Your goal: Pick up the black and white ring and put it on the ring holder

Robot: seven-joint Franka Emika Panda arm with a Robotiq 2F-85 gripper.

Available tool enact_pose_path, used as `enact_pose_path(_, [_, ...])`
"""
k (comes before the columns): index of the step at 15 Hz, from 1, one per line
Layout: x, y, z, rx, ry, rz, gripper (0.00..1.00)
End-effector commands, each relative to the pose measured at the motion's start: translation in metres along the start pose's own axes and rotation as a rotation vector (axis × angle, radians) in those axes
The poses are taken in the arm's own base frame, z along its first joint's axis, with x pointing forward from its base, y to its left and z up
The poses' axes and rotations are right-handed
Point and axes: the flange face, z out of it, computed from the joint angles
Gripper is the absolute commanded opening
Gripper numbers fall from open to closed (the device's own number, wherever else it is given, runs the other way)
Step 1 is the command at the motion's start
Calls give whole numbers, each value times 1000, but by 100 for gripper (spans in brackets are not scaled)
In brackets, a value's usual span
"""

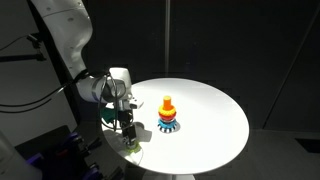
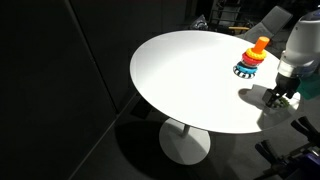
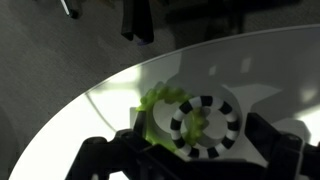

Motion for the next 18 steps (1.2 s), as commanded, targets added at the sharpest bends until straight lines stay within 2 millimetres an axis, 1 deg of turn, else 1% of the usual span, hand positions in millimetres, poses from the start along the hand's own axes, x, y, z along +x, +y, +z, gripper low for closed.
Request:
enact_pose_path(1, [1, 0, 2, -2, 17, 12, 100])
enact_pose_path(3, [2, 1, 4, -1, 18, 15, 100])
enact_pose_path(4, [2, 1, 4, 1, 18, 17, 95])
enact_pose_path(5, [2, 1, 5, 3, 19, 19, 74])
enact_pose_path(7, [2, 1, 4, 6, 21, 19, 69])
enact_pose_path(9, [3, -1, 3, 10, 26, 18, 51])
enact_pose_path(10, [2, -1, 1, 13, 27, 18, 44])
enact_pose_path(13, [4, 3, -12, 29, 37, 37, 41])
enact_pose_path(18, [13, 10, -40, 69, 58, 94, 41])
